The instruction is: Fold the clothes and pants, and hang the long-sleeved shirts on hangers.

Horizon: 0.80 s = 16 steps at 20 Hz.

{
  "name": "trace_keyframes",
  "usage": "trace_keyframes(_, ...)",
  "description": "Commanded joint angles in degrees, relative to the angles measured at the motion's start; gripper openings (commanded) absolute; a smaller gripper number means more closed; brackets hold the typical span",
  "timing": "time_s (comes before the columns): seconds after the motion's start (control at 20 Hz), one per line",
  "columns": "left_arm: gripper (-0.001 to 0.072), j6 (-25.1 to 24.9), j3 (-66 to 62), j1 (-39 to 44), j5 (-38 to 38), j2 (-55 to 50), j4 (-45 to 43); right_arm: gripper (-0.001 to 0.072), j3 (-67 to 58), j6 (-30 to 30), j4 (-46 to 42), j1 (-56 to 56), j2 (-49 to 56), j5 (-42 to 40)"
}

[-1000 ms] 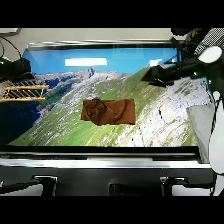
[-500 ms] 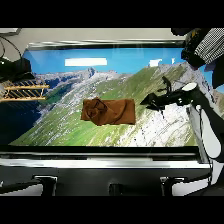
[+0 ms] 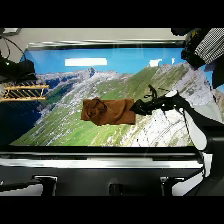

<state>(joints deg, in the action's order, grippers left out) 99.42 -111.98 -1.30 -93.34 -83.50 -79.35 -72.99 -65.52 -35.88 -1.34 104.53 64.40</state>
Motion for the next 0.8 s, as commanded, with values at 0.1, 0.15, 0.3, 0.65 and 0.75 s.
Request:
trace_keyframes(0.1,0.0013,-0.52,0.02,-0.04,-0.13,-0.35,0.0,0.0045,-0.61,0.28,3.63,-0.96,-1.73,-0.39)
trace_keyframes(0.15,0.0013,-0.66,0.02,-0.04,-0.13,-0.35,0.0,0.0027,-1.33,0.39,3.65,-0.24,-3.34,-0.46)
trace_keyframes(0.3,0.0013,-0.66,0.02,-0.04,-0.13,-0.35,0.0,0.0027,-5.42,-3.91,1.95,2.16,-7.34,-0.04)
trace_keyframes(0.65,0.0013,-0.63,0.02,-0.04,-0.31,-0.31,0.0,0.0027,-20.11,-14.6,0.26,11.19,-10.49,4.92)
trace_keyframes(0.75,0.0013,-0.63,0.02,-0.04,-0.31,-0.31,0.0,0.0027,-23.8,-16.46,-0.04,13.86,-10.49,5.11)
